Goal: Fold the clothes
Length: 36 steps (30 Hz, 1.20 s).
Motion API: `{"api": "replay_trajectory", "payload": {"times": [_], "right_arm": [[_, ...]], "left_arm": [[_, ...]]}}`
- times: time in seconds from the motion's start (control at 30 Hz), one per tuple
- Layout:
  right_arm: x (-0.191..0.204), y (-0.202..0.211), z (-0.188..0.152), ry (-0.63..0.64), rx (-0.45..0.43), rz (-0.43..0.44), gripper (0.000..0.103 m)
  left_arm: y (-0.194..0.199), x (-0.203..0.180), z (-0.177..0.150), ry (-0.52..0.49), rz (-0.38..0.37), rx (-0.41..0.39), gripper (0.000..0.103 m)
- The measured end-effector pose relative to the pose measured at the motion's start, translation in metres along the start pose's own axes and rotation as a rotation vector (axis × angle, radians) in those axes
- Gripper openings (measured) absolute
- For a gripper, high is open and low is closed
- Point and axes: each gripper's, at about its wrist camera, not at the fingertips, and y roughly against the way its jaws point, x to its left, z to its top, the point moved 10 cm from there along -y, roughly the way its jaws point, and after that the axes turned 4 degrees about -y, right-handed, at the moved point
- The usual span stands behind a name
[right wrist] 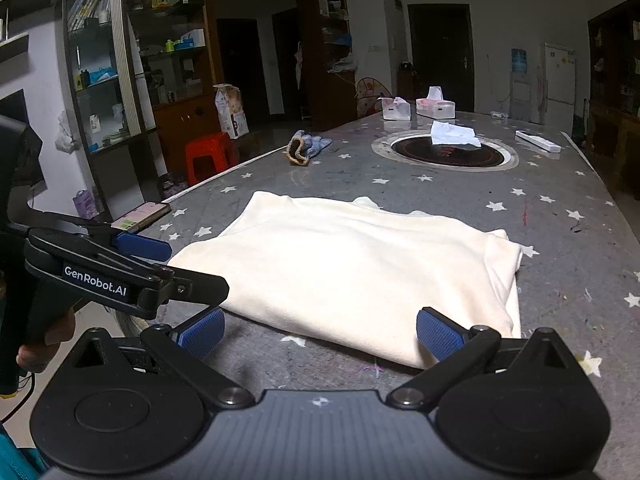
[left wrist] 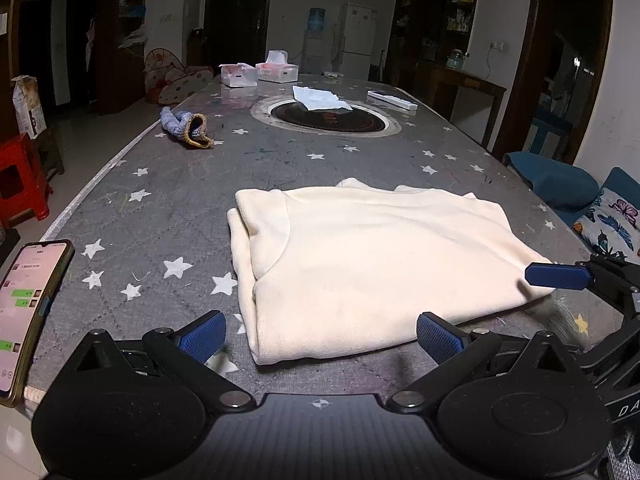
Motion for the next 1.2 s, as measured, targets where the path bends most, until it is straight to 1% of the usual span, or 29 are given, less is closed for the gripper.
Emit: {"api": "replay_trajectory", "payload": {"times": [0.17,0.47,0.6,0.67,0.77,0.83,0.87,0.93,0.97,1.07,1.1,1.13,1.17,1.2], "right_arm": [[-0.003,-0.002,0.004,-0.002,0.004,0.004,0.103],[-0.006,-0.006,0.012,0.006,0.015,0.016,0.103],[0.024,-0.013,0.013,0.111,0.029,0.070,0.101],[0.040,-0.020,0.013,0.156,0.044,0.093,0.097],[0.063,-0.030,0.013,0.224,0.065,0.127,0.090],[0.078,-0.037,0.013,0.269,0.080,0.149,0.083],[0.084,-0.041,0.011,0.295,0.084,0.154,0.082],[0.098,-0.048,0.009,0.346,0.093,0.164,0.074],[0.104,-0.052,0.007,0.372,0.098,0.169,0.073],[0.116,-0.064,0.004,0.417,0.107,0.157,0.064],[0.119,-0.067,0.004,0.430,0.106,0.151,0.057],[0.121,-0.069,0.004,0.445,0.105,0.136,0.048],[0.123,-0.071,0.004,0.459,0.104,0.121,0.044],[0.123,-0.071,0.004,0.455,0.102,0.121,0.035]], "left_arm": [[-0.002,0.006,0.003,0.026,-0.003,-0.002,0.103],[-0.010,0.037,0.010,0.094,0.048,-0.002,0.103],[-0.012,0.056,0.008,0.176,0.050,0.002,0.103],[-0.012,0.065,0.007,0.206,0.055,-0.004,0.103],[-0.009,0.076,0.008,0.214,0.076,-0.011,0.103],[-0.008,0.082,0.010,0.216,0.085,-0.017,0.103],[-0.007,0.085,0.011,0.224,0.087,-0.018,0.103],[-0.007,0.091,0.013,0.247,0.080,-0.020,0.103],[-0.007,0.094,0.014,0.262,0.075,-0.021,0.103],[-0.008,0.099,0.015,0.319,0.054,-0.023,0.103],[-0.009,0.099,0.016,0.336,0.039,-0.020,0.103],[-0.010,0.099,0.016,0.353,0.024,-0.017,0.103],[-0.012,0.099,0.017,0.370,0.010,-0.013,0.103],[-0.013,0.097,0.017,0.388,-0.005,-0.008,0.103]]}}
